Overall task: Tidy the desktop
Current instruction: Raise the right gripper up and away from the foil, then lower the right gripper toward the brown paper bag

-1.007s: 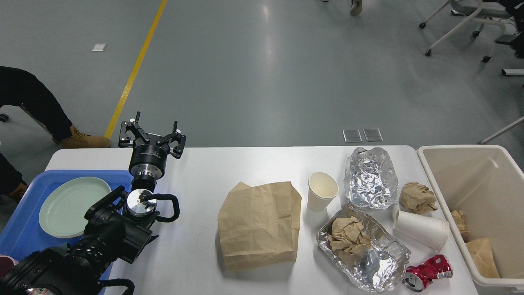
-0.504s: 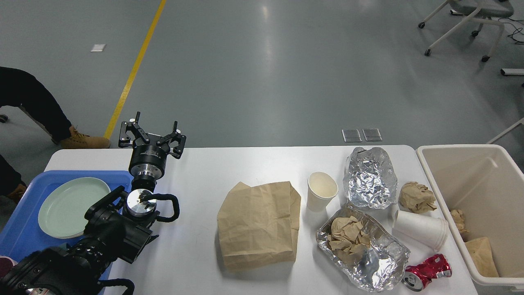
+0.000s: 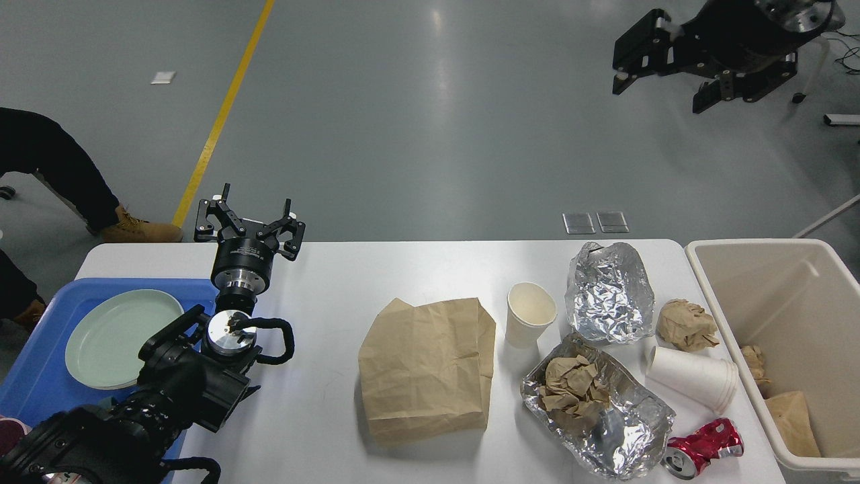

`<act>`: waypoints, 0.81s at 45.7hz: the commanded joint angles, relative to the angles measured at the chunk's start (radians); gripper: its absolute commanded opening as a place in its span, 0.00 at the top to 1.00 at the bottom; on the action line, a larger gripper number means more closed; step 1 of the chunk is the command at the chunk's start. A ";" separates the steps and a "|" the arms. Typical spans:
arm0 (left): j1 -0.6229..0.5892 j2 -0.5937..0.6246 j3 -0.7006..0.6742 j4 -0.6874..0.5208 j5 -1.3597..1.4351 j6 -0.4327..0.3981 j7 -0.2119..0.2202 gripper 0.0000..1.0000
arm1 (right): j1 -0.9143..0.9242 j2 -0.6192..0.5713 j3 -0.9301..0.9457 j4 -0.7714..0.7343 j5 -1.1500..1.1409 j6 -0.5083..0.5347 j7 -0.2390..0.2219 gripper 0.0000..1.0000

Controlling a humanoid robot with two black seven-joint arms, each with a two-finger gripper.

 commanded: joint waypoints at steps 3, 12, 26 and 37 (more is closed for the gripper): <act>0.000 -0.001 0.000 0.000 0.000 0.000 0.000 0.03 | 0.041 0.076 -0.007 0.006 -0.040 0.140 0.000 0.00; 0.000 -0.001 0.000 0.000 0.000 0.000 0.000 0.03 | 0.066 0.116 -0.005 0.004 -0.129 0.140 0.000 0.00; 0.000 0.001 0.000 0.000 0.000 0.000 0.000 0.03 | 0.075 0.128 -0.007 0.010 -0.179 0.140 0.000 0.00; 0.000 -0.001 0.000 0.000 0.000 0.000 0.000 0.03 | 0.090 0.124 -0.013 0.004 -0.198 0.140 0.000 0.00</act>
